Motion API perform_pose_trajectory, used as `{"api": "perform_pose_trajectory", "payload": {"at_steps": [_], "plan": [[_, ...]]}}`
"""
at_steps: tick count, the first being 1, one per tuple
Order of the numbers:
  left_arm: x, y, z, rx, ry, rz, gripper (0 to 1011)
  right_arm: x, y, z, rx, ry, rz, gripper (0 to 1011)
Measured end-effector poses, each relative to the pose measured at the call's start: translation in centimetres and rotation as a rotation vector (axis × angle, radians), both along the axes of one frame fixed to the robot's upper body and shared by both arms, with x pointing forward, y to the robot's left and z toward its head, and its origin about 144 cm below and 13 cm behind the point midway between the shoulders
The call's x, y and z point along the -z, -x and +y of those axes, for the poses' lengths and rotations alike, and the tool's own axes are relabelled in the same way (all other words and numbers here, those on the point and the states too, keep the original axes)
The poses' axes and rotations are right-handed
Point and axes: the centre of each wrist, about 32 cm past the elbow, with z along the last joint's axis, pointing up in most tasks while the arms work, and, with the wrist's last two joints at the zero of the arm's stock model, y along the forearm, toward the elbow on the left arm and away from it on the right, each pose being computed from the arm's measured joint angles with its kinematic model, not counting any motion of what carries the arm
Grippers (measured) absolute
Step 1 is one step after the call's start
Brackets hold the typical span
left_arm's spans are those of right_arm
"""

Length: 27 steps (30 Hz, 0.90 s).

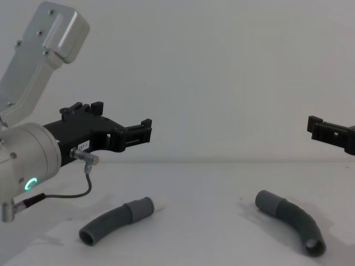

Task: Use both hands to pick up one end of the pipe from the table, align the ends, and insert them.

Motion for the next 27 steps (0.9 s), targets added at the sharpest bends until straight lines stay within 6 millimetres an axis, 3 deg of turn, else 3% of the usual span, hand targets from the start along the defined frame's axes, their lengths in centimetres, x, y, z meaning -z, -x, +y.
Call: {"api": "perform_pose_trajectory", "payload": {"at_steps": [27], "plan": [[0.00, 0.00, 0.00, 0.000, 0.000, 0.000, 1001, 0.00, 0.00, 0.00, 0.000, 0.000, 0.000, 1001]]}}
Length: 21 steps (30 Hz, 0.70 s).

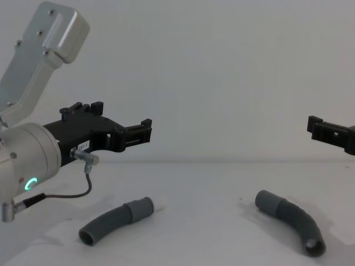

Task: Use both hands to pick up one end of the pipe from the table, align the ends, and insert them.

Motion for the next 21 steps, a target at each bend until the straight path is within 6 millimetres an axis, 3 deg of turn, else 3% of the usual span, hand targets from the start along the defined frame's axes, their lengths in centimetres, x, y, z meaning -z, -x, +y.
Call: {"api": "perform_pose_trajectory", "payload": {"at_steps": [21], "plan": [[0.00, 0.00, 0.00, 0.000, 0.000, 0.000, 1001, 0.00, 0.00, 0.00, 0.000, 0.000, 0.000, 1001]]}}
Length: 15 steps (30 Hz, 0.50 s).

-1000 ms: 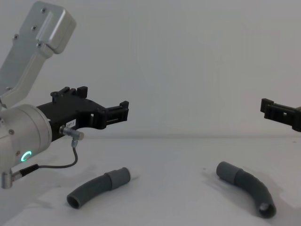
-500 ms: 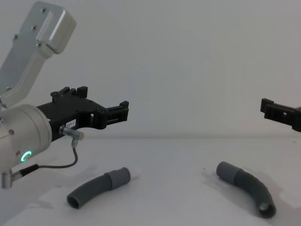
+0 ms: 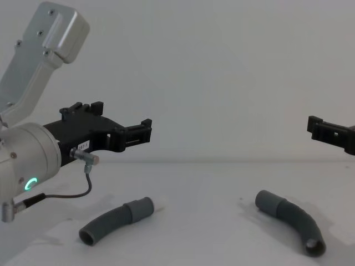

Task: Use both hands to pick up one end of the pipe from the table, align the ends, and insert them.

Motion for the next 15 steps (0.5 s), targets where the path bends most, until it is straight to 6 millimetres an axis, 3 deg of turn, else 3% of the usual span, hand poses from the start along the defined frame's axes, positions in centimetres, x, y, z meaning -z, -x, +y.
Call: {"api": "perform_pose_trajectory", "payload": {"at_steps": [15], "plan": [[-0.04, -0.01, 0.06, 0.003, -0.005, 0.001, 1001, 0.00, 0.00, 0.00, 0.000, 0.000, 0.000, 1001]]}}
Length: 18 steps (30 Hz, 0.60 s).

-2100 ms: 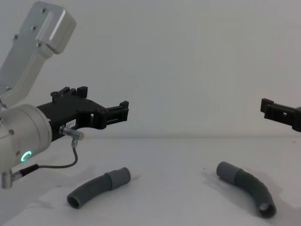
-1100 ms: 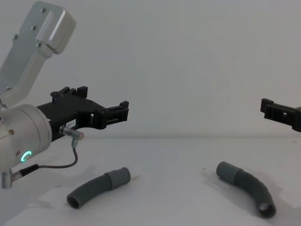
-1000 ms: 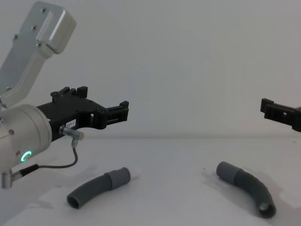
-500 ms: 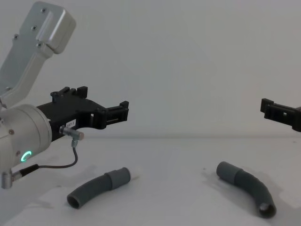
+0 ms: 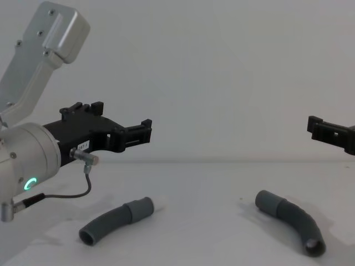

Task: Use both hands to pick up one end of the pipe from the table, align the ends, and insert them.

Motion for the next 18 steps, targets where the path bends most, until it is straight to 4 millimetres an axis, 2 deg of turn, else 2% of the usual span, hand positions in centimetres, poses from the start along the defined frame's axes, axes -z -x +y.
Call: {"api": "perform_pose_trajectory", "payload": {"at_steps": [18], "plan": [[-1.4, -0.3, 1.6, 0.135, -0.171, 0.090, 1001, 0.0, 0.0, 0.0, 0.000, 0.000, 0.000, 1001]]}}
